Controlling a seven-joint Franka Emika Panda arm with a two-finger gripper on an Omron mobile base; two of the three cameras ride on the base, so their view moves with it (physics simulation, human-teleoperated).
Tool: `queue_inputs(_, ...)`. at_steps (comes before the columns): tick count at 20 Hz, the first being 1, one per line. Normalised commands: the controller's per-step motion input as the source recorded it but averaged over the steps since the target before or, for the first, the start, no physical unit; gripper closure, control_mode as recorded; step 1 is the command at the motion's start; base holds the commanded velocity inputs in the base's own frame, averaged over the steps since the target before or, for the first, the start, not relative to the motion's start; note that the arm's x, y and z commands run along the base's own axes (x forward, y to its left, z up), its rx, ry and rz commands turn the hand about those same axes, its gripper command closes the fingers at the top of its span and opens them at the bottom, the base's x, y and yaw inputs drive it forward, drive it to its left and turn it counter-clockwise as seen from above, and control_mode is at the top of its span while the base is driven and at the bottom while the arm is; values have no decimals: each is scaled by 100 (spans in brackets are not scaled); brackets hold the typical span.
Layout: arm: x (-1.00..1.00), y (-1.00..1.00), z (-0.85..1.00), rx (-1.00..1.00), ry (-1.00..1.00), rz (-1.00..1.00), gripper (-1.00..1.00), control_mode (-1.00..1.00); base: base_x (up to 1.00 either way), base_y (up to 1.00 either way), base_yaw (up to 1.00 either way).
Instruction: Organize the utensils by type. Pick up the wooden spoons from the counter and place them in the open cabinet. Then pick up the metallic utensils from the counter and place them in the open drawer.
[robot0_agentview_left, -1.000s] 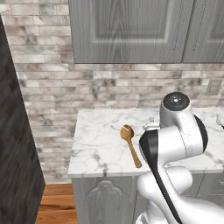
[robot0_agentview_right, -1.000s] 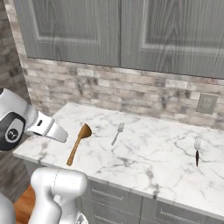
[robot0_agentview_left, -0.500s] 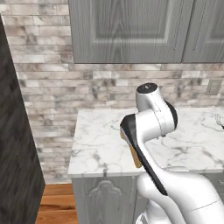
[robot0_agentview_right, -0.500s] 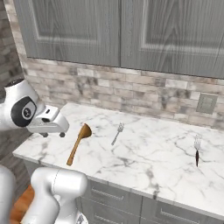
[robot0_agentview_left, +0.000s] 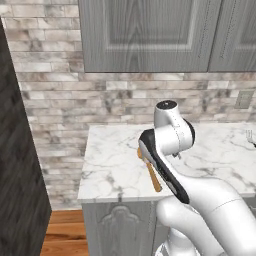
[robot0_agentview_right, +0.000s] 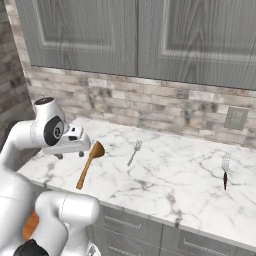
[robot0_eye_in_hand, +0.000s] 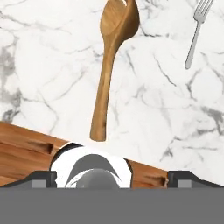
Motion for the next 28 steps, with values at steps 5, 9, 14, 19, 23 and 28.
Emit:
queue_inputs(5,44,0,-52,15,0,0,-100,-100,0,0,0)
queue_inputs(9,51,-5,-35,12,0,-2,-100,-100,0,0,0)
queue_inputs(14,49,0,-42,6,1,-1,-100,-100,0,0,0)
queue_inputs(19,56,0,-44,0,5,-2,-100,-100,0,0,0)
queue_inputs(23,48,0,-33,0,6,0,-100,-100,0,0,0)
queue_inputs(28,39,3,-26,0,5,0,-100,-100,0,0,0)
